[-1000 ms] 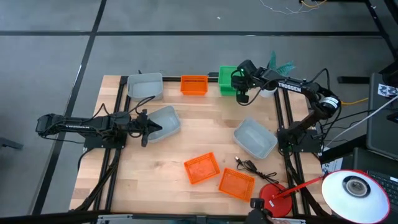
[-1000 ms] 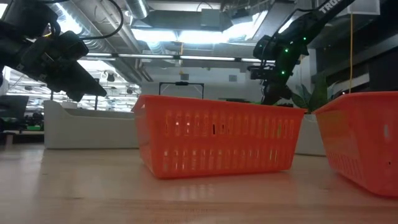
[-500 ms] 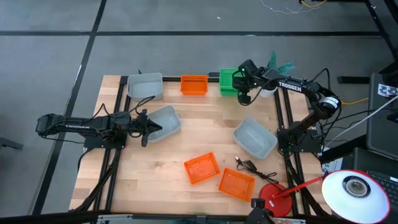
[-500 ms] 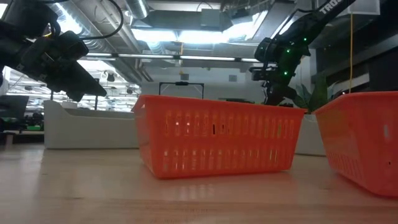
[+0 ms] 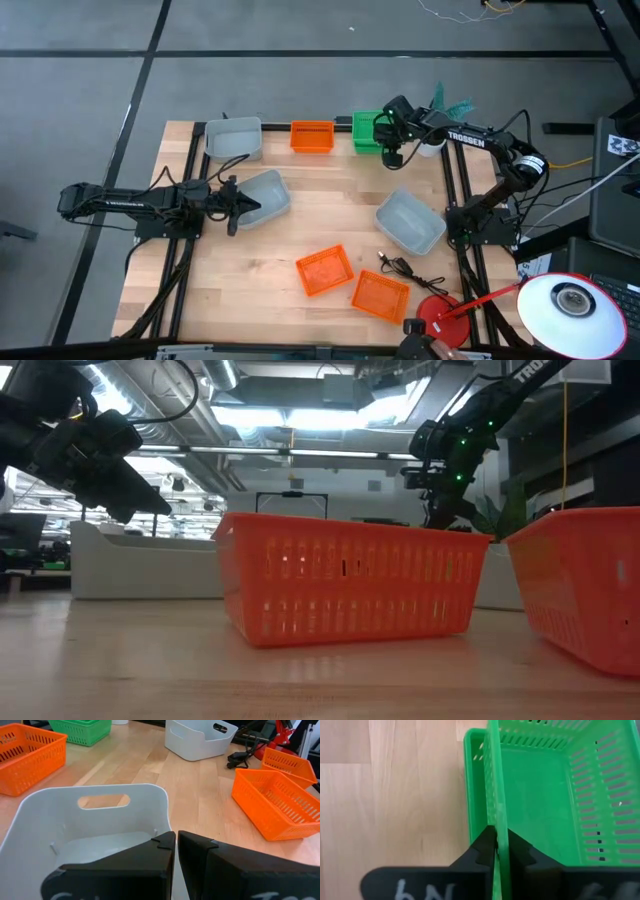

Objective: Stack baskets by color
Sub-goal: Stack the bottom green bin on top of the top green bin, then move the bottom right gray bin to the center of the table

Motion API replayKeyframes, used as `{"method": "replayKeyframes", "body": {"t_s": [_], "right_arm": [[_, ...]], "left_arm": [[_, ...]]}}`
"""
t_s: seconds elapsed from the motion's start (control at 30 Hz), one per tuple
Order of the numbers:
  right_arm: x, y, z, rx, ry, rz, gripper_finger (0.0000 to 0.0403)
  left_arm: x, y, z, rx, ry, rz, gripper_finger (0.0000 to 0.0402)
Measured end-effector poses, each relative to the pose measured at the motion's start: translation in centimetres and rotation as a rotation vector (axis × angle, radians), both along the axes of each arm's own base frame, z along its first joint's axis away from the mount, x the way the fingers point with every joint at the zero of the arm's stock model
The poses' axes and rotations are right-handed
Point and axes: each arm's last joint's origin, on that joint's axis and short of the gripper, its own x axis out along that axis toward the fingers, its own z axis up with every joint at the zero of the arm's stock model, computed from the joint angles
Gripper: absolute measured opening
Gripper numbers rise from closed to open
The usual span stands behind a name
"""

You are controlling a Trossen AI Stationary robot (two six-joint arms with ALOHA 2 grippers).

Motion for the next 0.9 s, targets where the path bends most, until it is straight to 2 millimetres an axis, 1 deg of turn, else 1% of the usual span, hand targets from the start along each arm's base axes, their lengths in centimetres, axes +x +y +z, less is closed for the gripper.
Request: {"method": "replayKeyframes", "body": {"t_s": [0.1, 0.17, 0.4, 0.5, 0.6, 0.73, 0.9], "right_arm": [[0.0, 0.0, 0.0, 0.005, 0.005, 0.000, 0.0026], [0.0, 0.1, 0.0, 0.007, 0.006, -0.001, 0.0037], [0.2, -0.1, 0.1, -0.016, -0.018, -0.002, 0.0113], [0.4, -0.3, 0.3, -0.041, -0.045, -0.002, 0.0136], [0.5, -0.5, 0.4, -0.056, -0.060, -0.002, 0.0145], [0.6, -0.4, 0.4, -0.057, -0.064, -0.003, 0.0147], [1.1, 0.0, 0.5, -0.014, -0.121, -0.088, 0.0147]], "left_arm": [[0.0, 0.0, 0.0, 0.000, 0.000, 0.000, 0.0014], [0.0, 0.0, 0.0, 0.000, 0.000, 0.001, 0.0014], [0.0, 0.0, 0.0, 0.000, 0.000, 0.000, 0.0014], [0.0, 0.0, 0.0, 0.000, 0.000, 0.001, 0.0014], [0.0, 0.0, 0.0, 0.000, 0.000, 0.000, 0.0014], [0.0, 0.0, 0.0, 0.000, 0.000, 0.001, 0.0014], [0.0, 0.0, 0.0, 0.002, 0.000, 0.008, 0.0014]]}}
